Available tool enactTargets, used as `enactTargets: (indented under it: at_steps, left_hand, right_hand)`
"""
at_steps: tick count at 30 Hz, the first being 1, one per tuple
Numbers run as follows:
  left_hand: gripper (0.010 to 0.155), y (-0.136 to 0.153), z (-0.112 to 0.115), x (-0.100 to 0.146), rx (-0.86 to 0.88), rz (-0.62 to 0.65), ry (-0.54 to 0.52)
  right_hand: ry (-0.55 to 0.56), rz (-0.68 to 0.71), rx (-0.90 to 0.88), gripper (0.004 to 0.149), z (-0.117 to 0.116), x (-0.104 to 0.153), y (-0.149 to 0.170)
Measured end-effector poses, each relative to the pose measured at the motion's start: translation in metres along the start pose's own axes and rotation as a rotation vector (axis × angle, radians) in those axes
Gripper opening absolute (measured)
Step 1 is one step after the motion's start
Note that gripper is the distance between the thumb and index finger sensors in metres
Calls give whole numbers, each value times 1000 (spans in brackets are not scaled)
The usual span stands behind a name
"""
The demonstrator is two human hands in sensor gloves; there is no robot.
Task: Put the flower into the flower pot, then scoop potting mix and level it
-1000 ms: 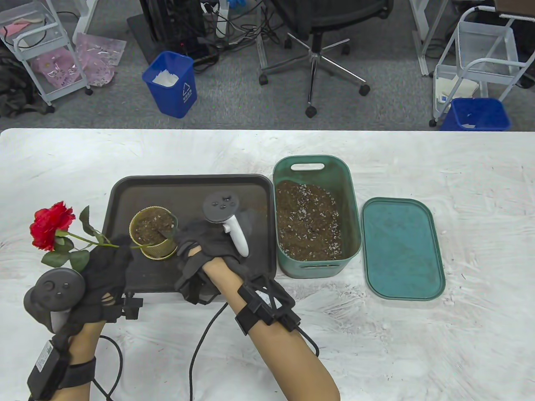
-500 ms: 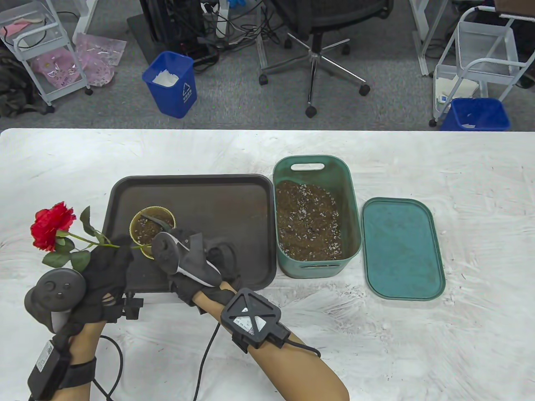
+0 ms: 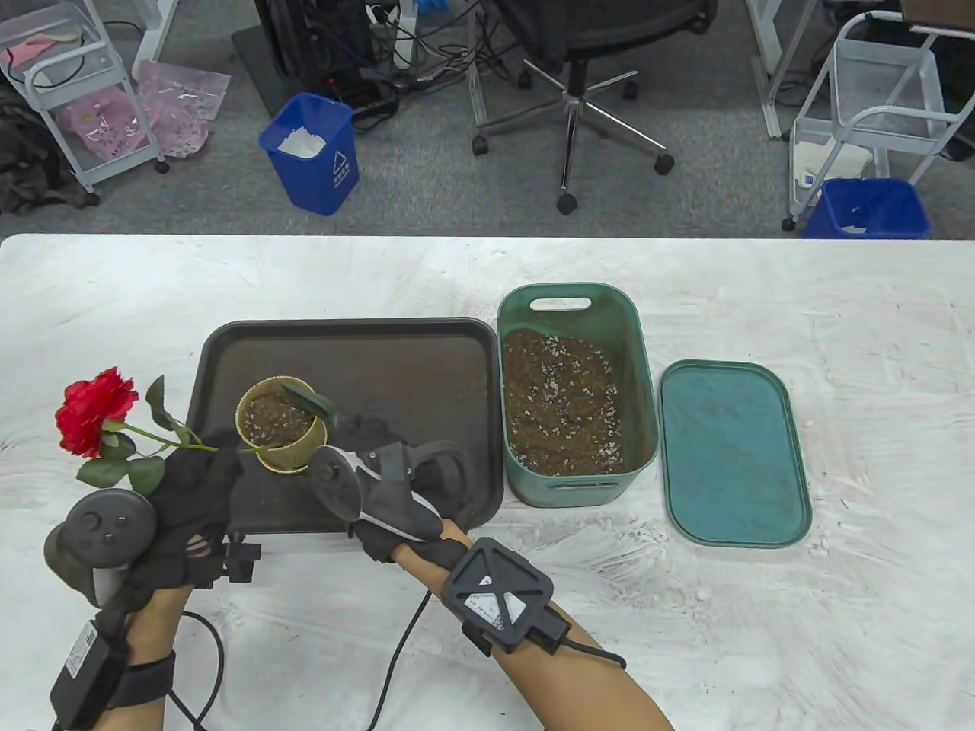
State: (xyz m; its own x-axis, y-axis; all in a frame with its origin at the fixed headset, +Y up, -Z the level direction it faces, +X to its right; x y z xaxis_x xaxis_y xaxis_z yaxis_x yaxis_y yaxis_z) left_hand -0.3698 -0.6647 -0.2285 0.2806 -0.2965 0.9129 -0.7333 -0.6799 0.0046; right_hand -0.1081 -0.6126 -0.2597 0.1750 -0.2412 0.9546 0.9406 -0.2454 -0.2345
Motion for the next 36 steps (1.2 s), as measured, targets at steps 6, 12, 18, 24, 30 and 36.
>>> enactTargets:
  at_steps: [6, 12, 18, 24, 30, 36]
  left_hand:
    - [46, 0, 0, 0, -3, 0, -1]
    - [47, 0, 0, 0, -3, 1, 0]
    - [46, 0, 0, 0, -3, -2, 0]
    - [46, 0, 0, 0, -6, 2, -1]
    - [47, 3, -2, -1, -10, -11, -9]
    - [47, 4, -3, -1, -9, -21, -12]
  right_hand:
    - [55, -119, -38, 52, 52, 3, 46]
    - [96, -265, -51, 51, 100, -2, 91]
    - [113, -454, -58, 51, 119, -16, 147]
    - [-68, -638, 85, 50, 103, -45, 196]
    - [-292, -763, 141, 51, 68, -74, 231]
    - [-372, -808, 228, 51, 35, -90, 242]
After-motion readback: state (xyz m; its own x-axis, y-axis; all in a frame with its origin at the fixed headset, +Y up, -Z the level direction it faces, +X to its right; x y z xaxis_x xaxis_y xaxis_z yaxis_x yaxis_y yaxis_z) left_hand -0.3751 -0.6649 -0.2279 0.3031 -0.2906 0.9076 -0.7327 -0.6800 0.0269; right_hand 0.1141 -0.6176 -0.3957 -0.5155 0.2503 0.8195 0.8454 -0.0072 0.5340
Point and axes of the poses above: the tracker on the back of each hand, its own y axis roughly to the little-finger side, its own x axis roughly from the fingertips to the wrist, z = x × y, the point moved 2 cm from there along -x, roughly from the wrist to the fingertips, and after that the axes turned 7 degrees about -z, right-handed, at the moved point
